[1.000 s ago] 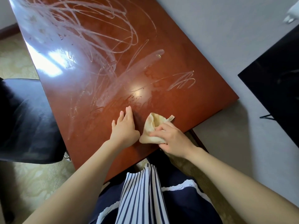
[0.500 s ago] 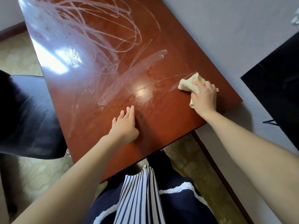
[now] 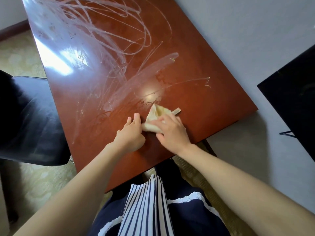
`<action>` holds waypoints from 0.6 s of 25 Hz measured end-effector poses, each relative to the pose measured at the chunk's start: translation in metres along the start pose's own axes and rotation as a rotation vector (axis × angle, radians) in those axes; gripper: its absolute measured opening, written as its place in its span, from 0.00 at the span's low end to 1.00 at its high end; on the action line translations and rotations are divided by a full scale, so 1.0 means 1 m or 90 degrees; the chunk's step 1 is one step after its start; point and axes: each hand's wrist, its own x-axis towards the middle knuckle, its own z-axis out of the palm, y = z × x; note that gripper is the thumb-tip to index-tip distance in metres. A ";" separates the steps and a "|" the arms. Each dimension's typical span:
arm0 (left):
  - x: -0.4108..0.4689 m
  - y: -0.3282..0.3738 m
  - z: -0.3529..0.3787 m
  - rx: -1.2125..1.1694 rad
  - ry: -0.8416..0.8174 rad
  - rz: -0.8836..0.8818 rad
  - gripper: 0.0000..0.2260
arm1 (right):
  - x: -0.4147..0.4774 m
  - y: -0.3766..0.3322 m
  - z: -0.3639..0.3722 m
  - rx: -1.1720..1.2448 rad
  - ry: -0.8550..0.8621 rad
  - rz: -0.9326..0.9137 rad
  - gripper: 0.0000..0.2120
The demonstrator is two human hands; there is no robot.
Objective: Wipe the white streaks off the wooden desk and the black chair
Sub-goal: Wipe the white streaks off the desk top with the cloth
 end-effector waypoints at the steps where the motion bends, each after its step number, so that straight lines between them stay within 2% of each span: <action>1: 0.002 0.000 -0.001 0.002 -0.013 0.002 0.37 | -0.012 0.004 -0.004 0.005 -0.023 -0.052 0.16; 3: 0.006 0.000 -0.003 0.008 -0.036 0.004 0.37 | -0.029 0.021 -0.014 0.002 -0.045 -0.129 0.16; 5: 0.007 0.002 -0.005 0.011 -0.044 -0.002 0.38 | -0.031 0.050 -0.027 -0.012 -0.006 -0.104 0.16; 10: 0.005 0.003 -0.008 0.003 -0.041 -0.042 0.39 | 0.007 0.110 -0.061 -0.065 0.154 0.274 0.16; 15: 0.004 0.002 -0.006 0.001 -0.040 -0.042 0.40 | 0.074 0.141 -0.076 -0.035 0.249 0.497 0.14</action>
